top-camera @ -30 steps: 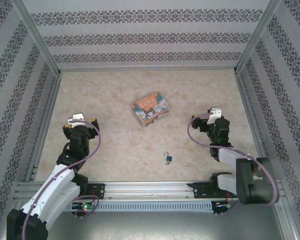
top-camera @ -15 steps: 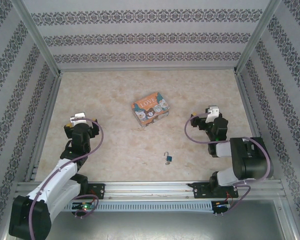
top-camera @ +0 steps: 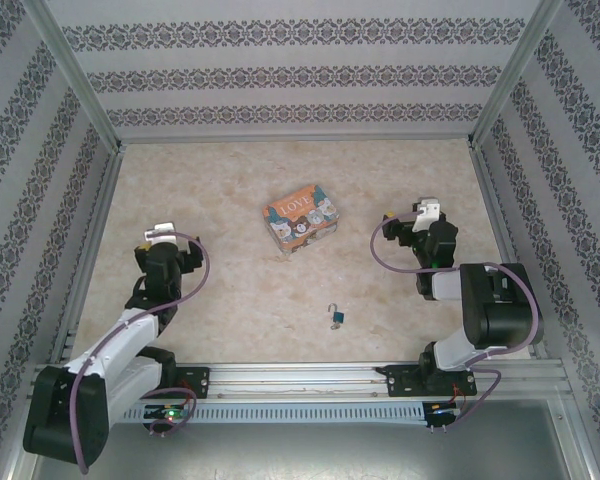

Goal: Unlock a padlock with a key

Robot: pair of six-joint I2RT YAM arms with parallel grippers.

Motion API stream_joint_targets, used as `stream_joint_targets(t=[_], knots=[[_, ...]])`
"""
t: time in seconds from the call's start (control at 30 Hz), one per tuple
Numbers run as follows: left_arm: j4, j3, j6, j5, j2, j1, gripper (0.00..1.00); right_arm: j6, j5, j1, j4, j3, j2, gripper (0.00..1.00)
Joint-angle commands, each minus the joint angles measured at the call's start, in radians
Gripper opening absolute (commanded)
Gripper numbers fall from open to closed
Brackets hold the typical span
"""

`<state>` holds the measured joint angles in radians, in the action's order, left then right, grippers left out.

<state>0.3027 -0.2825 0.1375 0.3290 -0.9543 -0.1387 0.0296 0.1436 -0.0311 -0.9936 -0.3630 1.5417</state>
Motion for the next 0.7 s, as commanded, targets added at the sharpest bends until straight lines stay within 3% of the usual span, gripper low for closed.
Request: stream_joint_targets(t=[0.0,0.53,0.67], knots=[[0.134,0.020,-0.014,-0.034,-0.043,0.021,0.99,0.017,-0.007,-0.007,0.023,-0.006,-0.006,0.98],[0.547,0.008,-0.079,-0.146,-0.356,0.043,0.99,0.015,-0.010,-0.006,0.023,-0.005,-0.006,0.99],[0.543,-0.022,-0.109,-0.152,-0.392,0.051,0.99,0.015,-0.010,-0.006,0.023,-0.005,-0.006,0.98]])
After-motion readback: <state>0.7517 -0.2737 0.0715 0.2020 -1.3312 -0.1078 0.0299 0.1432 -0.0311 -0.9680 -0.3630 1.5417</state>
